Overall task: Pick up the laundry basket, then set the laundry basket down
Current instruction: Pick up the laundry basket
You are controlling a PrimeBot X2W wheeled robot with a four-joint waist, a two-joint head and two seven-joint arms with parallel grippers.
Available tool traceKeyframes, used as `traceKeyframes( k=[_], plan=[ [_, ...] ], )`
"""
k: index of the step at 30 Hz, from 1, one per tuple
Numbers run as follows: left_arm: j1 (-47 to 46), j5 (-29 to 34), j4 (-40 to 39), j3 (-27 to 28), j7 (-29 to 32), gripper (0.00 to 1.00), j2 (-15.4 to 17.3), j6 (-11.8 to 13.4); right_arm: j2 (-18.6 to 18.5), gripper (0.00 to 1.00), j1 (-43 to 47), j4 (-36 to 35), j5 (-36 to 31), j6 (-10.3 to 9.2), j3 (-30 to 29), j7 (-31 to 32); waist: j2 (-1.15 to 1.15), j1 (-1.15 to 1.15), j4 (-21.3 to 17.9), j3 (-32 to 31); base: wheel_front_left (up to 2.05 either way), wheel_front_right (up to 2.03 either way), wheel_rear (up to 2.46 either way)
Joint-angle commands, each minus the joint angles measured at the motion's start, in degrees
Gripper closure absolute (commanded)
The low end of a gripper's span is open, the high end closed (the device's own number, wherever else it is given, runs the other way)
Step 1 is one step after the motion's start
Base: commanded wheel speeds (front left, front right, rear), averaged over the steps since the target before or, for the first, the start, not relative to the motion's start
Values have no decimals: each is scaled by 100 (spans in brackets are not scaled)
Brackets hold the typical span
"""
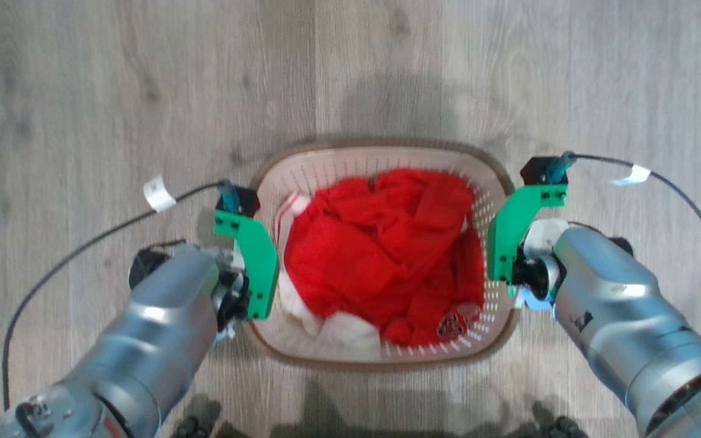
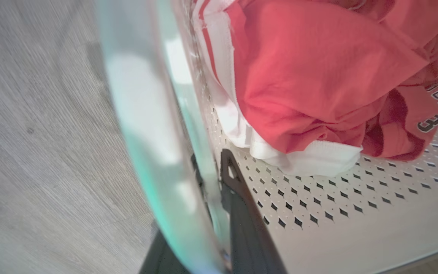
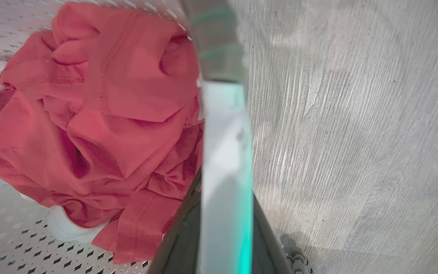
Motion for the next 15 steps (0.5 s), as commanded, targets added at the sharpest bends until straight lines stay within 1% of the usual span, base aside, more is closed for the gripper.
traceKeyframes(
  k=[1,8,10,11,13,15],
  plan=[
    [170,4,-167,-119,164,100,8,-105,183,100,203,-219,66,42,145,116,0,0,-9,-525,0,0,0],
    [532,-217,-323,-249,470,100,12,-106,182,100,492,-231,265,42,407,600,0,0,29,-1476,0,0,0],
    [615,-277,-380,-277,546,100,27,-107,181,100,553,-263,307,42,488,713,0,0,49,-1697,0,0,0],
    [615,-277,-380,-277,546,100,27,-107,181,100,553,-263,307,42,488,713,0,0,49,-1697,0,0,0],
    [737,-348,-424,-314,642,100,62,-107,177,100,682,-324,367,42,617,842,0,0,88,-2044,0,0,0],
    [780,-373,-421,-323,669,100,82,-107,177,100,727,-346,384,42,665,884,0,0,92,-2151,0,0,0]
  ],
)
